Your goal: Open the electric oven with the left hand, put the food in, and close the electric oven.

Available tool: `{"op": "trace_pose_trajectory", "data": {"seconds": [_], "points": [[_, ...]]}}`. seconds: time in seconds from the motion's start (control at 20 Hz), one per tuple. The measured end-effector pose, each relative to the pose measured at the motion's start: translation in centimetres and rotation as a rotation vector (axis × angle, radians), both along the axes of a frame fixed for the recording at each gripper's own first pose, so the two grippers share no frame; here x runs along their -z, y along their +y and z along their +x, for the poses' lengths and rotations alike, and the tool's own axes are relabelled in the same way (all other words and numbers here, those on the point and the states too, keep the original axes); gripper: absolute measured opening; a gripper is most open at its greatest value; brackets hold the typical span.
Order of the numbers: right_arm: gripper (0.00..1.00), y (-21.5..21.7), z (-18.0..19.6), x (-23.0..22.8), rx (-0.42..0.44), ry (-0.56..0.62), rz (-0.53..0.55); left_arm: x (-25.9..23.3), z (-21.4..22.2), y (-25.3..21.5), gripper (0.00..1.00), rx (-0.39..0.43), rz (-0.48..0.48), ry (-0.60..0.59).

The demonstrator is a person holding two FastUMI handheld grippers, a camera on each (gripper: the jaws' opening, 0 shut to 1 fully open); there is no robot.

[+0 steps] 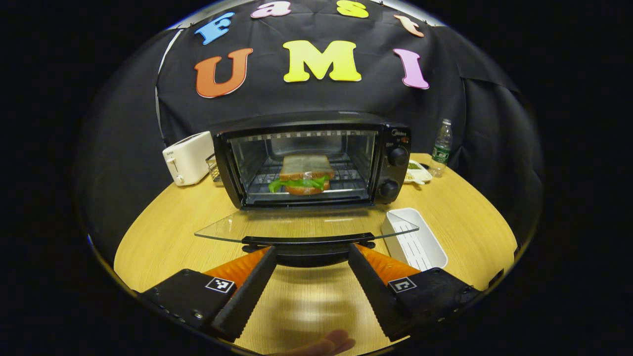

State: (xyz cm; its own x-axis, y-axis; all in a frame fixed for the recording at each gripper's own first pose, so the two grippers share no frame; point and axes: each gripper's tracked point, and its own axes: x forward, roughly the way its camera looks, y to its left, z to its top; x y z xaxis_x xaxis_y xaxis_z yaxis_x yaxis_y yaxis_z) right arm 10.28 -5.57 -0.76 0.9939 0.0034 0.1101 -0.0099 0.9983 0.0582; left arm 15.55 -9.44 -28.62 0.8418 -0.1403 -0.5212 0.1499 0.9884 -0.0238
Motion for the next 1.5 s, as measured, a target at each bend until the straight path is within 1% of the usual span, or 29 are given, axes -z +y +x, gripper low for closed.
{"op": "trace_pose_trajectory", "data": {"seconds": [0.15,0.5,0.65,0.7,0.75,0.8,0.95,1.0,1.2,1.3,1.5], "points": [[1.00,0.1,0.2,0.4,-0.008,0.007,0.010,-1.2,1.0,0.0,0.97,-0.009,-0.024,-0.010],[1.00,-0.4,0.6,1.0,-0.015,0.020,0.029,-4.4,3.5,0.1,0.97,-0.012,-0.023,-0.086],[1.00,-0.5,0.5,1.2,-0.019,0.023,0.031,-5.6,4.9,0.0,0.99,-0.012,-0.033,-0.118],[1.00,-0.5,0.5,1.3,-0.021,0.023,0.032,-5.7,5.6,0.0,0.99,-0.009,-0.036,-0.121],[1.00,-0.5,0.3,1.2,-0.023,0.022,0.033,-5.3,6.3,-0.1,0.97,-0.008,-0.035,-0.117],[1.00,-0.5,0.3,1.2,-0.024,0.020,0.032,-5.1,7.0,0.1,0.98,-0.010,-0.033,-0.114],[1.00,-1.6,0.0,1.0,0.006,0.008,0.033,-3.8,9.8,1.9,0.98,-0.075,0.004,-0.113],[1.00,-1.5,-0.1,1.1,0.010,0.005,0.035,-3.4,10.1,2.2,0.98,-0.086,0.002,-0.106],[1.00,-1.7,-0.5,1.3,0.012,0.012,0.040,-3.9,8.8,1.9,0.98,-0.082,-0.060,-0.097],[1.00,-1.8,-0.7,1.4,0.017,0.018,0.039,-5.4,7.9,2.4,0.98,-0.086,-0.062,-0.128],[1.00,-1.8,-1.3,1.2,0.023,0.015,0.034,-10.0,5.3,2.9,0.98,-0.077,-0.073,-0.221]]}}
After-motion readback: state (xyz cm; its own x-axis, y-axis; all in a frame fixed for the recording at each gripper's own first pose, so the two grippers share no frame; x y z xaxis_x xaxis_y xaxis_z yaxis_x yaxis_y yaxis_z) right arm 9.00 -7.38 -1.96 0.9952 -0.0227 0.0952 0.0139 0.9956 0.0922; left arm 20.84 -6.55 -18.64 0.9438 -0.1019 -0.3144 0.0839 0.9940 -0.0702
